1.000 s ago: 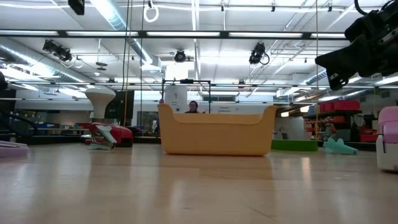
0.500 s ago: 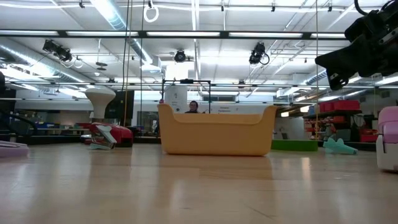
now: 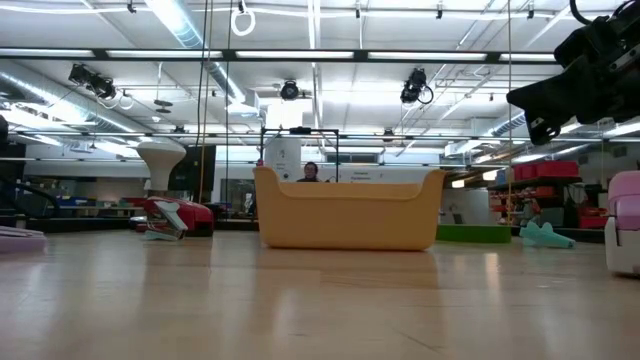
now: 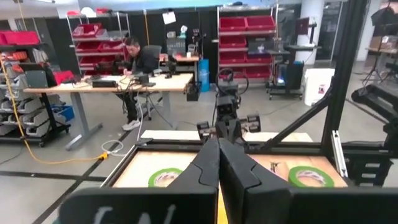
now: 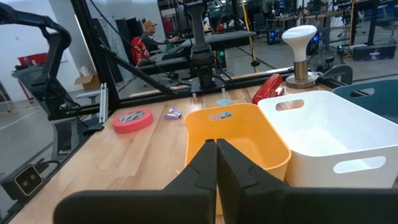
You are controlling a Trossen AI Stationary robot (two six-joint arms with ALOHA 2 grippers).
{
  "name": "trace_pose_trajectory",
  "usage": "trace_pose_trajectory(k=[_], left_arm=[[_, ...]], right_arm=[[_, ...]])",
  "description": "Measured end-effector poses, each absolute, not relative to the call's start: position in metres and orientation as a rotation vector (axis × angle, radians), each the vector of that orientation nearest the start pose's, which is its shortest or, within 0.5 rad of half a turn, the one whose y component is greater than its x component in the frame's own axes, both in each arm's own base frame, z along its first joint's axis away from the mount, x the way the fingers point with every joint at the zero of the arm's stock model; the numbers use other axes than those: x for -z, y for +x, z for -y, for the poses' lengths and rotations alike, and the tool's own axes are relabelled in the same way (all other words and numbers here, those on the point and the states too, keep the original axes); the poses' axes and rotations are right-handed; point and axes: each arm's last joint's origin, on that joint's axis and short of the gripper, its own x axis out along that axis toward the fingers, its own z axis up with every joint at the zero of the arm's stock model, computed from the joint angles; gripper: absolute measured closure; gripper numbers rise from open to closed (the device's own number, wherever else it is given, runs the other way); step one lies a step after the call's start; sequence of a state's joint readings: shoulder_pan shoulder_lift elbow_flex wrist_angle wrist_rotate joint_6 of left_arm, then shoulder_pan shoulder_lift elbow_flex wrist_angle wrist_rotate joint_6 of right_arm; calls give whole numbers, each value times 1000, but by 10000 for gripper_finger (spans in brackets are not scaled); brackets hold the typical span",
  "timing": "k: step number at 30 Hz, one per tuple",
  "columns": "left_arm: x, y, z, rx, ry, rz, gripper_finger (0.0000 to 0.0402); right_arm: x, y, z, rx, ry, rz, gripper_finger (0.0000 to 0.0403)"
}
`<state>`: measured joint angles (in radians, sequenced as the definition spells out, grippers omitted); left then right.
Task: Pick and place Stapler, Stapler remover, tape
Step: Put the red stapler into the yellow bin
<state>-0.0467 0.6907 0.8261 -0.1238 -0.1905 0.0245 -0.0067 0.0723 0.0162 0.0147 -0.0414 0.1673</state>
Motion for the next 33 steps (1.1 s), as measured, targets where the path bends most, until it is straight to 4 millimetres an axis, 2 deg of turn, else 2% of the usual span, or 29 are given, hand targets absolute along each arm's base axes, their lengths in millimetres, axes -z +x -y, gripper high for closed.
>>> trace_pose_trajectory(k=[11, 25, 33], left_arm=[[-348, 177, -10, -188, -9, -107, 399], [-326, 199, -48, -356, 8, -247, 399], [-303, 215, -73, -174, 26, -374, 399]], right_arm=[[-165, 101, -1, -31, 168, -45, 396], [-165, 101, -1, -31, 168, -45, 396], [-165, 101, -1, -32, 168, -45, 396]])
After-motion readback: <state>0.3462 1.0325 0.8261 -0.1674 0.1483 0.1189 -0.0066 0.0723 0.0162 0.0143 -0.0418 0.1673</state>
